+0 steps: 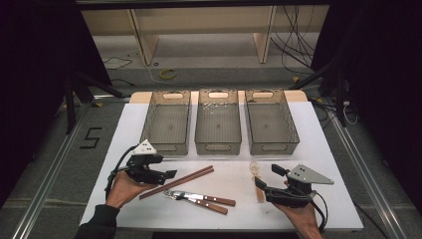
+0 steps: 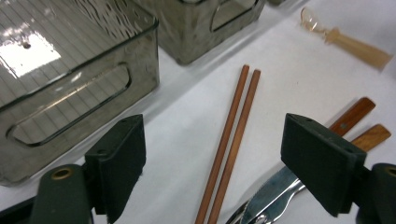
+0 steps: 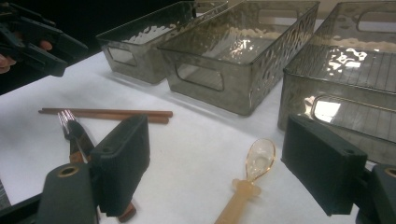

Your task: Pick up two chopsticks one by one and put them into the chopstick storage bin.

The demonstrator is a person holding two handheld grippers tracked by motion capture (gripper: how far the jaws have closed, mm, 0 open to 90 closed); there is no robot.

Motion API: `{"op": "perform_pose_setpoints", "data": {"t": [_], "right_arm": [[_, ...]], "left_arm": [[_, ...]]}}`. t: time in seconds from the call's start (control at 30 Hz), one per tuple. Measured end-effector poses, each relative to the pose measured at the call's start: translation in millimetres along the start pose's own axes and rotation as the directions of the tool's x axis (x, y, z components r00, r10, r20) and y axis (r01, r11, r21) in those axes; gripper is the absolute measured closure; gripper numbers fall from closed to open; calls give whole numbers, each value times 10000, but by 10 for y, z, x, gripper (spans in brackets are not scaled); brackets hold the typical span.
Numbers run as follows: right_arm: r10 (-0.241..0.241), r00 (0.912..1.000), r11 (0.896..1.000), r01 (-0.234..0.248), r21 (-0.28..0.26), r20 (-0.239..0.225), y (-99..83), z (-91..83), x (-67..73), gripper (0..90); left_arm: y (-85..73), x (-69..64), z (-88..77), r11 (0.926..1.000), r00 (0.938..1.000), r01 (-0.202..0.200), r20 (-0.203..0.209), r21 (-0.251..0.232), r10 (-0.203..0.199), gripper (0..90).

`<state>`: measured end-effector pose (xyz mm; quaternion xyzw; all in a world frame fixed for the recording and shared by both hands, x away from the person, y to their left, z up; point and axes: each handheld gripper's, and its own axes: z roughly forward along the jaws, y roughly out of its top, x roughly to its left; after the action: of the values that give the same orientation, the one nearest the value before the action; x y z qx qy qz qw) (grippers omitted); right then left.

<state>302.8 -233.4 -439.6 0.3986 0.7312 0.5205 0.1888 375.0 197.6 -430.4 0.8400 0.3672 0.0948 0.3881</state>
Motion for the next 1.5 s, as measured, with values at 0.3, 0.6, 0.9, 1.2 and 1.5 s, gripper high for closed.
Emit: {"op": "perform_pose_setpoints", "data": {"t": [0.3, 0.6, 0.9, 1.2, 1.5], "right_arm": [[15, 9999, 9999, -14, 118, -120, 0, 10, 4, 245], [48, 9998, 9999, -45, 157, -168, 2, 9, -1, 245], [117, 9997, 9996, -112, 259, -216, -6, 25, -3, 246], [91, 9996, 9995, -83, 298, -270, -7, 35, -2, 248], [124, 9994, 9991, -112, 397, -312, -12, 56, -7, 249]], "left_arm": [[114, 56, 190, 9811, 9991, -436, 88, 1884, 426, 249], [218, 65, 289, 9518, 9958, -914, 182, 2929, 900, 306], [181, 63, 465, 9057, 9886, -1506, 645, 3963, 1362, 422], [167, 85, 547, 8776, 9813, -1927, 883, 4389, 1713, 489], [152, 70, 600, 8544, 9734, -2286, 1249, 4667, 1922, 564]]}}
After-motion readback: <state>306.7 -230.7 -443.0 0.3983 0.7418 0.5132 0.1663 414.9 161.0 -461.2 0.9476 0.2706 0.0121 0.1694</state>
